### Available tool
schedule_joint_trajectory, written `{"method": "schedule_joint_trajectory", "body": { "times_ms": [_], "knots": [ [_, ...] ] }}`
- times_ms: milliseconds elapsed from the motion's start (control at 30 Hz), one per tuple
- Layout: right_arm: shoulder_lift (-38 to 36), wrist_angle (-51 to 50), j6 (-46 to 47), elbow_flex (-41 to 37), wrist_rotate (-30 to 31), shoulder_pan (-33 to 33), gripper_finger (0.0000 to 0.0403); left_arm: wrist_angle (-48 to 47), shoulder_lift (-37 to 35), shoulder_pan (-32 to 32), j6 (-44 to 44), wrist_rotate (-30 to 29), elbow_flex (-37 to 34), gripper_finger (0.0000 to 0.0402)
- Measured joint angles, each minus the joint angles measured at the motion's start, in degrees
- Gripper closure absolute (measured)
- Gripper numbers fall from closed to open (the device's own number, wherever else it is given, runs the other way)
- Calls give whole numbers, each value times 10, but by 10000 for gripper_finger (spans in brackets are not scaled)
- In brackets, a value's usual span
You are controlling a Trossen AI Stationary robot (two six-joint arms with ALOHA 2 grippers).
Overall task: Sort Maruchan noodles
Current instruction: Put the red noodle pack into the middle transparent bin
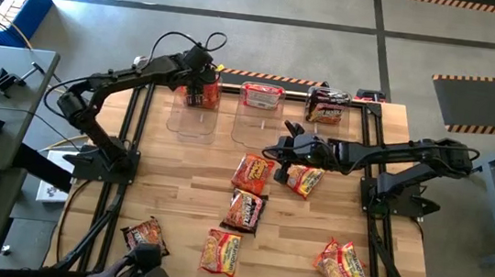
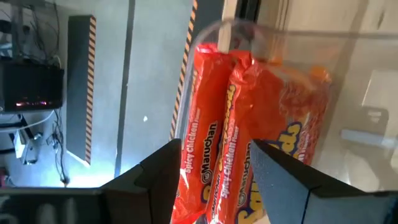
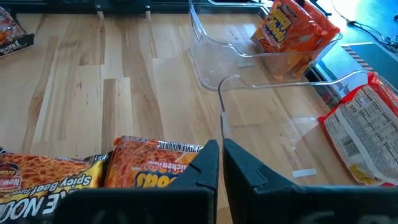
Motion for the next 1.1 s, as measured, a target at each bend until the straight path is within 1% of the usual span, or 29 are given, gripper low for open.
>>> {"method": "schedule_joint_trajectory", "body": {
  "times_ms": [67, 133, 267, 333, 433, 500, 567, 600, 733, 800, 900, 967, 1033, 1100],
  "knots": [
    [0, 0, -1, 0, 0, 0, 398, 0, -18, -2, -14, 12, 0, 218],
    [0, 0, -3, 0, 0, 0, 398, -1, -39, -2, -42, 45, 0, 224],
    [0, 0, -16, 0, 5, 0, 398, 0, -90, -6, -130, 174, -15, 262],
    [2, 1, -19, 0, 19, 0, 400, 9, -119, -25, -153, 208, -41, 290],
    [17, 4, -20, 0, 43, 0, 402, 56, -163, -73, -182, 215, -102, 336],
    [34, 4, -19, 0, 48, 0, 402, 102, -193, -110, -208, 216, -147, 366],
    [52, 20, -15, 0, 48, 3, 402, 158, -222, -148, -241, 216, -192, 390],
    [59, 27, -15, 0, 48, 7, 402, 192, -236, -167, -259, 218, -216, 395],
    [68, 37, -12, 0, 54, 37, 403, 357, -283, -241, -331, 250, -310, 393],
    [66, 36, -7, 0, 72, 59, 403, 437, -295, -273, -360, 271, -351, 393],
    [63, 37, 4, 0, 97, 95, 403, 518, -299, -314, -400, 291, -396, 396],
    [69, 43, 28, 0, 106, 116, 403, 537, -297, -335, -427, 319, -415, 398],
    [88, 66, 50, 0, 113, 134, 403, 536, -284, -355, -449, 354, -422, 399],
    [113, 90, 57, 0, 122, 151, 403, 536, -269, -375, -470, 373, -426, 397]
  ]
}}
